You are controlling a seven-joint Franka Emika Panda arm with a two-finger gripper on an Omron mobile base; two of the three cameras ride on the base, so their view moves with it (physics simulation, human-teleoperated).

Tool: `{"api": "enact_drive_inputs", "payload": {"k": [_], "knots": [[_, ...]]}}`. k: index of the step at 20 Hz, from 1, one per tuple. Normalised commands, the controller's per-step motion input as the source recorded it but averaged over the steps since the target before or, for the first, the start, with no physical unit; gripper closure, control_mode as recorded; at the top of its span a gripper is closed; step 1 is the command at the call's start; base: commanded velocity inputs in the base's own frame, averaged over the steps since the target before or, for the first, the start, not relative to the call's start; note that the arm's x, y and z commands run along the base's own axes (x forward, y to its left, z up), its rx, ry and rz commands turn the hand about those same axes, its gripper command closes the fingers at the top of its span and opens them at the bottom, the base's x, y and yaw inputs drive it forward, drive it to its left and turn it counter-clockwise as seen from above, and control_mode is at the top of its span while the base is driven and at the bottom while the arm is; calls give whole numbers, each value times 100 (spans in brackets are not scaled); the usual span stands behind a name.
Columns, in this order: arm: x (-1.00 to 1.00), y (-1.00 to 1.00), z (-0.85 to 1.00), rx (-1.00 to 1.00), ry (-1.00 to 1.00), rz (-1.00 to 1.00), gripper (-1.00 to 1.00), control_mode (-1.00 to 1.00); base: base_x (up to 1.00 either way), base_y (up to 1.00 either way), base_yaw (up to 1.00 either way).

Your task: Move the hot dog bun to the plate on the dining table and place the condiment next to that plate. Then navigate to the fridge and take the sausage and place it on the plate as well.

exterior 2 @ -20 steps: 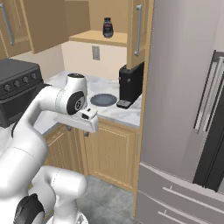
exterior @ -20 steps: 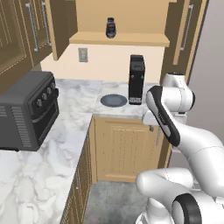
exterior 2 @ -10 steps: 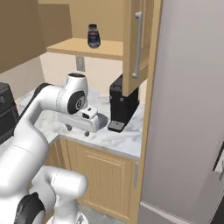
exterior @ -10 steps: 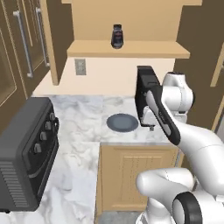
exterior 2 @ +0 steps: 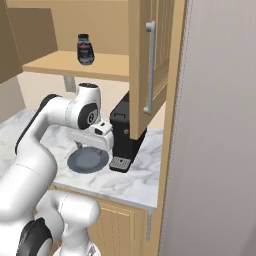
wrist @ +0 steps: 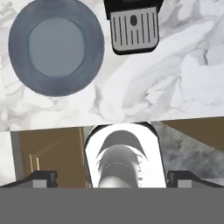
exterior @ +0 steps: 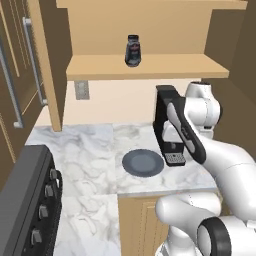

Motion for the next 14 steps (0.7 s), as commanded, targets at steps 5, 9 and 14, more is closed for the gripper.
{"api": "enact_drive_inputs", "payload": {"k": [5,9,14], "knots": [[-20,24,74,-6,-32,-2,-100,-100,0,0,0],[-28,48,85,-12,-56,0,-100,-100,0,0,0],[-21,40,90,-13,-61,0,-100,-100,0,0,0]]}}
